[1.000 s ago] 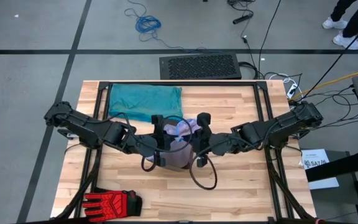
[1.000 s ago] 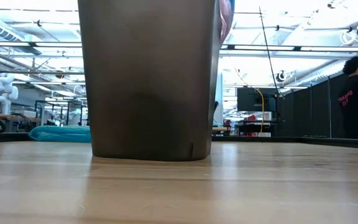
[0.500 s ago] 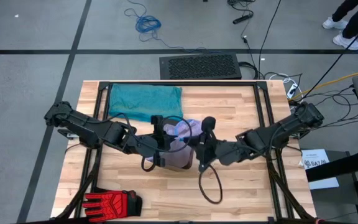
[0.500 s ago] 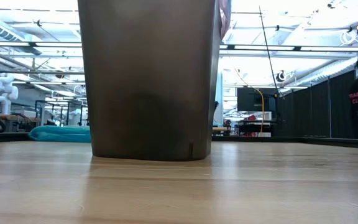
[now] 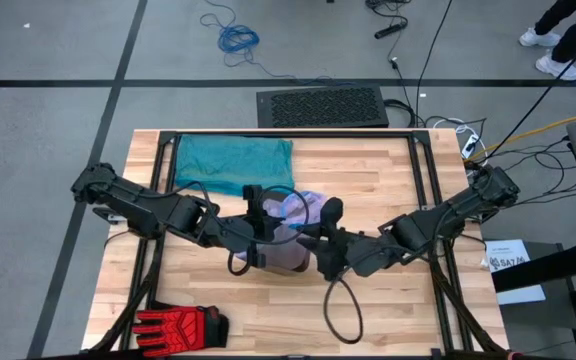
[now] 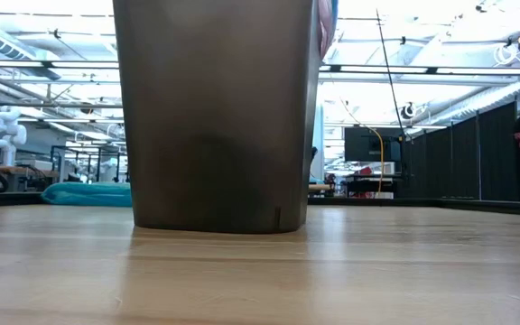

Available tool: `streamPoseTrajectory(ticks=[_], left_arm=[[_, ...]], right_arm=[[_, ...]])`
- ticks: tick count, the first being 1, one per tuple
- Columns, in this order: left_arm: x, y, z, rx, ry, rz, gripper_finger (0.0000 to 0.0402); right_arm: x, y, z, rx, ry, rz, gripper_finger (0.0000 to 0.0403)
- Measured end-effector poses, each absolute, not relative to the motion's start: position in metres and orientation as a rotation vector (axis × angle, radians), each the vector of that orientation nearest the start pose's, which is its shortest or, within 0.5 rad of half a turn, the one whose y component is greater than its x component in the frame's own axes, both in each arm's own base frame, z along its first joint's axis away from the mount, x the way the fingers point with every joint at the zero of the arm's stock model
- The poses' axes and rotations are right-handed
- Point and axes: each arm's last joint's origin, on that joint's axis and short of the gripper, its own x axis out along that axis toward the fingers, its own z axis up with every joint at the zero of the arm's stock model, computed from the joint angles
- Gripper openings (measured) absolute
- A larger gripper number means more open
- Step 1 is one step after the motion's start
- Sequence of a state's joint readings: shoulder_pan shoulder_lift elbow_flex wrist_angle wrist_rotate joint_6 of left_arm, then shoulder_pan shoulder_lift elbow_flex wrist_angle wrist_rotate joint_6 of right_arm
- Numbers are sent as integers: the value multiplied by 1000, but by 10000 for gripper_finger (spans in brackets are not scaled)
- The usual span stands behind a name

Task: Place trash/remove bag and relplace
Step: Remove the trash bag from the trash bin and put it on the top right of the table

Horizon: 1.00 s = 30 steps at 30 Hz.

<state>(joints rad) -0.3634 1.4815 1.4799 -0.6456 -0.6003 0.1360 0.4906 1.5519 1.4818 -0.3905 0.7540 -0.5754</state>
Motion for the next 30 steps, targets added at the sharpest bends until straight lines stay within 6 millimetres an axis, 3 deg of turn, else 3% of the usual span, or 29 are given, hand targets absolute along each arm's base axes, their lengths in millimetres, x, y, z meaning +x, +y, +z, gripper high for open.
streamPoseTrajectory(ticks=[5,10,22,30], left_arm=[[300,-97,371,432,591,190,0],[300,-97,371,432,591,190,0],[300,-97,371,433,591,189,0],[300,-97,371,433,591,189,0]], right_arm=[[326,151,356,-948,470,-146,129],[338,152,347,-1055,506,-288,107],[345,149,348,-1036,485,-355,47],[345,149,349,-1018,477,-358,66]])
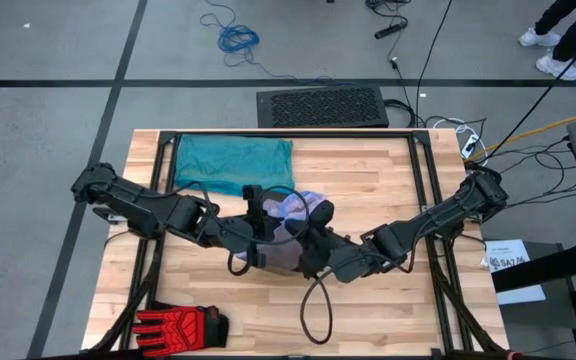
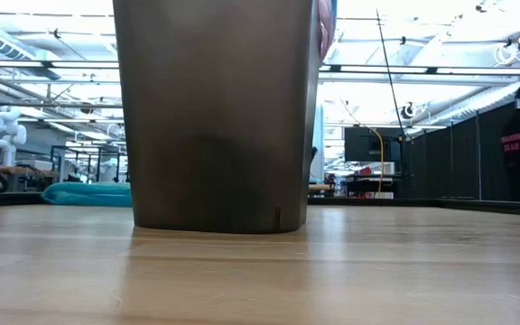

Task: Place trash/remove bag and relplace
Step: Remove the trash bag from the trash bin and put it on the top right of the table

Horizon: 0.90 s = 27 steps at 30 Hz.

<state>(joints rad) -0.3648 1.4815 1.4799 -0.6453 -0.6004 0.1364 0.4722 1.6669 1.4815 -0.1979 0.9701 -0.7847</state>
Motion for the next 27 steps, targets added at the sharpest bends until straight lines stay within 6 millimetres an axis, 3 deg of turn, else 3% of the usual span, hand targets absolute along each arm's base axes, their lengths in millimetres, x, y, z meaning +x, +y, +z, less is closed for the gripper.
streamPoseTrajectory(ticks=[6,11,15,27], left_arm=[[300,-97,371,434,591,188,0],[300,-97,371,434,591,188,0],[300,-97,371,434,591,188,0],[300,-97,371,432,585,189,0]], right_arm=[[346,145,347,-1015,494,-362,71],[347,139,344,-1041,538,-361,11],[346,141,345,-1041,527,-361,2],[317,169,385,-1008,335,-403,0]])
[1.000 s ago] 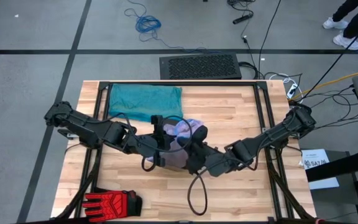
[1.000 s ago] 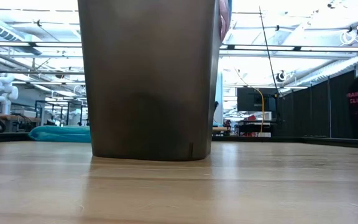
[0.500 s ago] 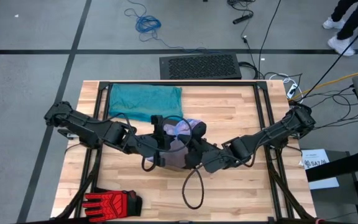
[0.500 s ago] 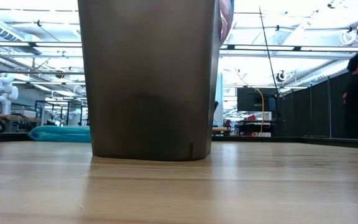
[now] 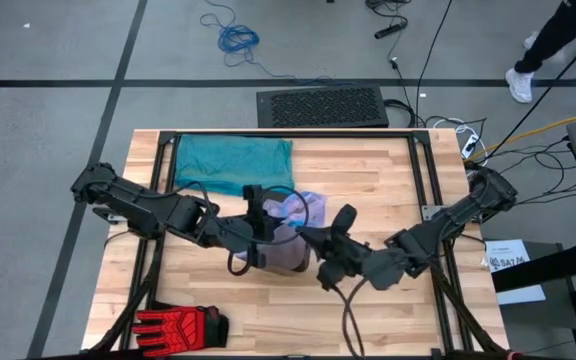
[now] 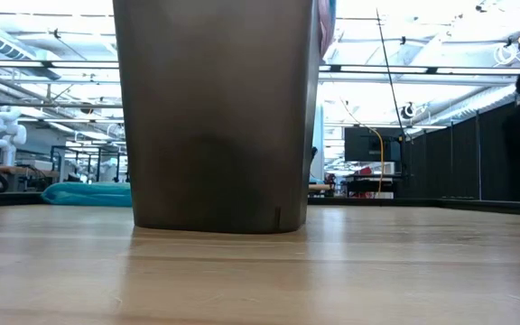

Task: Place trash/remove bag and relplace
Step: Remove the trash bag from the trash bin and put it on the top right of the table

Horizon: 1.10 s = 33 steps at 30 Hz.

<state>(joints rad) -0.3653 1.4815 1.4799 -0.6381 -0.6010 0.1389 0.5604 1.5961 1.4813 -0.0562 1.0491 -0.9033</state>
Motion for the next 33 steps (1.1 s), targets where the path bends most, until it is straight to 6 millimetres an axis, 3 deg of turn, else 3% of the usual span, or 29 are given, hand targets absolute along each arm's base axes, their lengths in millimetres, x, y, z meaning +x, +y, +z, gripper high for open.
streamPoseTrajectory(ticks=[10,24,29,33], left_arm=[[301,-99,374,426,559,189,38],[301,-98,375,423,553,193,52],[301,-98,375,422,552,193,53],[301,-98,375,422,552,193,53]], right_arm=[[314,168,380,-924,354,-403,5],[315,160,363,-890,455,-382,132],[324,145,360,-826,467,-311,120],[326,140,361,-833,472,-329,62]])
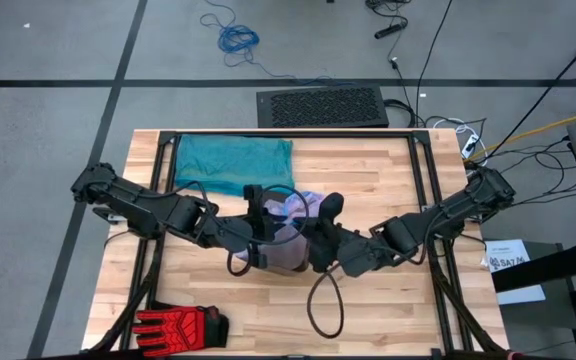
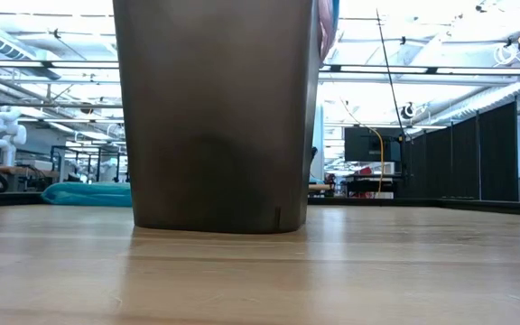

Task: Place trash/remove bag and relplace
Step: Remove the trash bag from the trash bin and put it on the top right of the table

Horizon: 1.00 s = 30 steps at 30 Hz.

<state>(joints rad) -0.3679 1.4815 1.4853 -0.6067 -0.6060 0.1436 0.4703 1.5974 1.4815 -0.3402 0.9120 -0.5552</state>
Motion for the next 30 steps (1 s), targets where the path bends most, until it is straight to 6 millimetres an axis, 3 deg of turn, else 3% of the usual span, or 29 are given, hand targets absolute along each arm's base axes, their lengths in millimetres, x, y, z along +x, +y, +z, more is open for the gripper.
streamPoseTrajectory(ticks=[2,4,15,22,30], left_arm=[[301,-98,375,423,552,193,53],[301,-99,376,423,551,193,53],[300,-100,382,460,540,177,53],[295,-114,395,521,496,100,53],[294,-120,396,512,479,13,53]], right_arm=[[326,140,362,-852,471,-326,22],[326,142,363,-862,457,-322,9],[319,163,374,-897,368,-337,1],[318,165,374,-875,361,-338,0],[319,166,380,-847,305,-322,0]])
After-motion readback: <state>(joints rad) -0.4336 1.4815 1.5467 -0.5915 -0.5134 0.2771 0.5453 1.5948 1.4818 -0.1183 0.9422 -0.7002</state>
